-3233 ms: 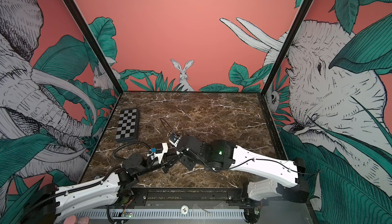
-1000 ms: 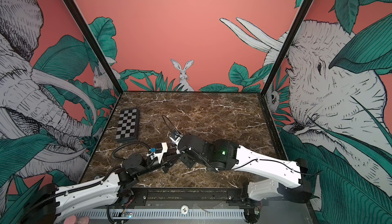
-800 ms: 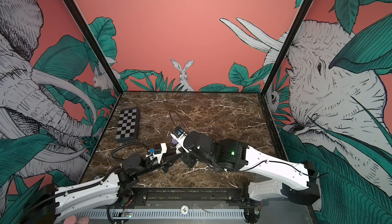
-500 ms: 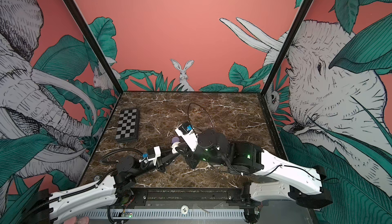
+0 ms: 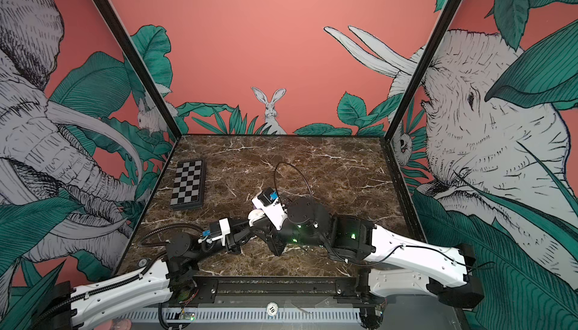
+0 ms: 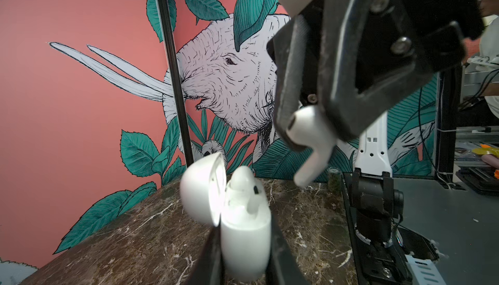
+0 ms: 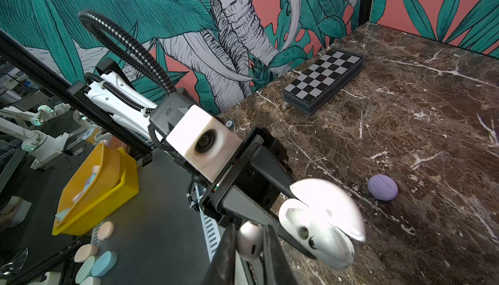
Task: Insert wireless bluetooth earbuds into charging case
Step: Adjust the wireless bluetooth earbud in the charging case.
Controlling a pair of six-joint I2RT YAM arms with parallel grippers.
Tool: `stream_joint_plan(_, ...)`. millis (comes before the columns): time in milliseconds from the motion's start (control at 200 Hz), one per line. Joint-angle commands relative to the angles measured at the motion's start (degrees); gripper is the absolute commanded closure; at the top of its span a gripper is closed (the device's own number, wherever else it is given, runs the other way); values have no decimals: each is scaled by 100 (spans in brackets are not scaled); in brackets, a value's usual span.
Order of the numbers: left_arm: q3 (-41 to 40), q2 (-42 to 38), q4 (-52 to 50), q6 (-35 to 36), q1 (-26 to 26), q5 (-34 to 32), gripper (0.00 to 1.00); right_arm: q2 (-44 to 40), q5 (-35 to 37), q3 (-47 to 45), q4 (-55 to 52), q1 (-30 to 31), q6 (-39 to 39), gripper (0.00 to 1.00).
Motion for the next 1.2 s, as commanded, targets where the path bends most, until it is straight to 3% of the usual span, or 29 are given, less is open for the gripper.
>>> stream_joint_plan(0,-92,-6,294,-66,-15,133,100,-74,113,32,385,38,-39,83)
stream_joint_plan(235,-115,-136,282,-133,-15,102,100,-49,389,-19,345,32,-202,83)
stream_joint_plan(1190,-178,-322,312,-127,-24,28,100,49,396,-409,808,30,43,85)
